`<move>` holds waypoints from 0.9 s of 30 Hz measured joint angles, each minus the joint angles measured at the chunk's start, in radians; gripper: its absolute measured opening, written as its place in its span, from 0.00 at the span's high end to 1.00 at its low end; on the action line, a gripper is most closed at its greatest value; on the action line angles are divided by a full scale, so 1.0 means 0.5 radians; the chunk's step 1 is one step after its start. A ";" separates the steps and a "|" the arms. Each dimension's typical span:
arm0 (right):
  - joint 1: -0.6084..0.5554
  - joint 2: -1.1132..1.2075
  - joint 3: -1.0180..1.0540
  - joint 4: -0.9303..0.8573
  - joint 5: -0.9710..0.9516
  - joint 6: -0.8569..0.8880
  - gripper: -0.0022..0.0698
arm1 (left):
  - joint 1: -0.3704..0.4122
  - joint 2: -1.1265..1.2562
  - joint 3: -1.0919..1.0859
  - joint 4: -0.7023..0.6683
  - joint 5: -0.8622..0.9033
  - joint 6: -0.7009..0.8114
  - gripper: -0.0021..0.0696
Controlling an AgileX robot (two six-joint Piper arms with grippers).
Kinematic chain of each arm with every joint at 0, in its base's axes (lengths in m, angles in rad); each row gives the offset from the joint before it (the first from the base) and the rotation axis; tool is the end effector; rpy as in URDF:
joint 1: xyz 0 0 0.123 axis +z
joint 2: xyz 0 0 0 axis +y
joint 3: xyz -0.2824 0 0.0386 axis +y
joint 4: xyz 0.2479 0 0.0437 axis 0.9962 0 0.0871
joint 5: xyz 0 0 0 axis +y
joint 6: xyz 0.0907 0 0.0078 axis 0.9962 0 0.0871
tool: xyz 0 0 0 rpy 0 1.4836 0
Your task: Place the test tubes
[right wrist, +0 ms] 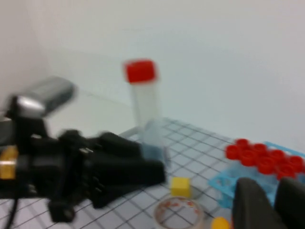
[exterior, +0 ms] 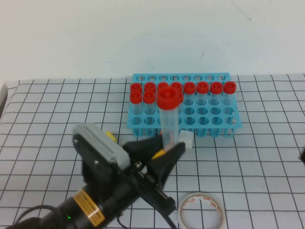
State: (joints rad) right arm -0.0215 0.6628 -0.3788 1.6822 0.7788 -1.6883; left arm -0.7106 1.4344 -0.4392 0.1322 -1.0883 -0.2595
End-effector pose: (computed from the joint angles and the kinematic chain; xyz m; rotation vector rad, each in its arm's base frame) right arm 0.1175 0.0611 0.2940 -0.5373 1.5852 0.6501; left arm 0.1905 -0.1780 0.2396 0.4638 1.3709 -0.8326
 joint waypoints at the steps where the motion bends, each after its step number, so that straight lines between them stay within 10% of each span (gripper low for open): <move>1: 0.000 0.098 -0.053 0.000 0.085 -0.062 0.80 | 0.000 0.049 0.000 0.019 -0.033 -0.019 0.68; 9: 0.138 0.710 -0.476 0.000 0.459 -0.206 0.35 | 0.000 0.247 0.000 0.160 -0.067 -0.120 0.68; 27: 0.918 1.468 -1.027 0.014 0.128 -0.423 0.30 | 0.000 0.259 0.000 0.255 -0.071 -0.125 0.68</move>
State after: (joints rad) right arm 0.4374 1.3970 -0.8921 1.6891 0.8427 -1.9000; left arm -0.7106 1.5639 -0.4392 0.2595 -1.1237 -0.3223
